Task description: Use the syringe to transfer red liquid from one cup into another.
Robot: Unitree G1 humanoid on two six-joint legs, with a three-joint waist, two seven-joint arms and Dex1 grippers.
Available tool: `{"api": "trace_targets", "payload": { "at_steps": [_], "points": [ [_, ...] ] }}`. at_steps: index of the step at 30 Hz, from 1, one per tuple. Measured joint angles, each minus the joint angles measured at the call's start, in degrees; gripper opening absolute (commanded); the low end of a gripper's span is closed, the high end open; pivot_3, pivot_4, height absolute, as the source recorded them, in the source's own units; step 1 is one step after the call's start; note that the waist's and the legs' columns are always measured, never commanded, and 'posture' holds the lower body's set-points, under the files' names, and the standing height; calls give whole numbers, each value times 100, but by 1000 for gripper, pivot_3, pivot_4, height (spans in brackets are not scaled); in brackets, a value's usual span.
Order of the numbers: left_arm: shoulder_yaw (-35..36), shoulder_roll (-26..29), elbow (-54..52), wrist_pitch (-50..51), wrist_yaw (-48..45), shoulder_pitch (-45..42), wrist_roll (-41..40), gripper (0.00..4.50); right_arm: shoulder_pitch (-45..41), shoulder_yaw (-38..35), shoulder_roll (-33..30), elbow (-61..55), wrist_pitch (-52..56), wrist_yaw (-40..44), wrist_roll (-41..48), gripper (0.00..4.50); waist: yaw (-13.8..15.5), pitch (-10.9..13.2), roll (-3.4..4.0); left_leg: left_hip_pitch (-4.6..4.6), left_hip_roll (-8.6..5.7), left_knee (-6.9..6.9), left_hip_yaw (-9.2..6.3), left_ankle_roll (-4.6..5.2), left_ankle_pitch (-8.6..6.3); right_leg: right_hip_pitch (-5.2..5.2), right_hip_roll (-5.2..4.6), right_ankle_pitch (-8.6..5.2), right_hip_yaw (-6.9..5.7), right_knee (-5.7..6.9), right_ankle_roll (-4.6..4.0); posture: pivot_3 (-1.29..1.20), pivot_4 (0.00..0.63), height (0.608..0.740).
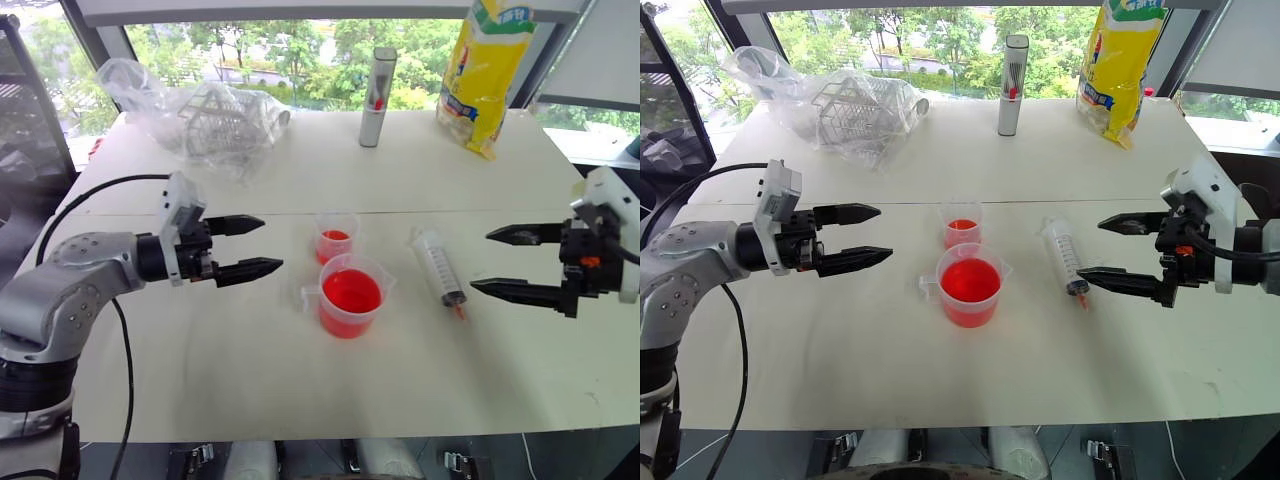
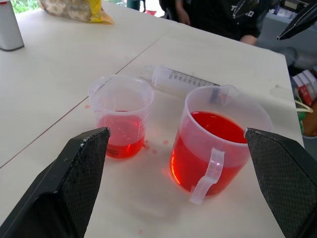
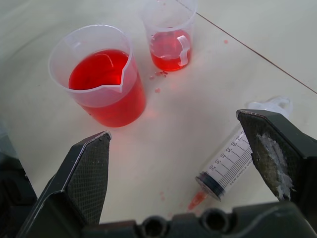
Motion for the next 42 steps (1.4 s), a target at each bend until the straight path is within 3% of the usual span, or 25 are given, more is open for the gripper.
{"api": "trace_targets", "payload": {
  "at_steps": [14,24,30,35,42],
  "points": [
    [0,-3,-30,1,121,0,-9,4500,-18,254,1,-3,37,-54,-91,4457,0,0,0,2,0,2,0,0,0,3,0,0,0,1,0,0,150,740],
    [-6,-17,-26,-4,149,-52,1,4500,-955,889,1,375,450,-387,-83,4457,-4,0,1,7,0,3,3,0,0,4,0,0,3,3,-1,0,150,740],
    [-40,-133,-30,-61,220,-66,19,4500,-2719,2228,89,869,1855,-1008,-133,4457,-21,-1,5,16,3,-2,9,0,0,2,-4,-1,13,6,-6,0,150,740],
    [-51,-189,-59,-124,295,-44,19,4500,-4225,3378,882,1766,3442,-1786,-492,4457,-13,-1,3,8,4,-1,12,0,0,-10,-3,-8,18,8,-22,0,150,740],
    [-51,-278,-204,-141,470,66,14,4500,-6023,5241,1789,4374,3921,-2655,-661,4457,-12,-2,5,-35,-3,7,16,1,0,-52,-1,1,17,16,-7,0,150,740]
  ]
}}
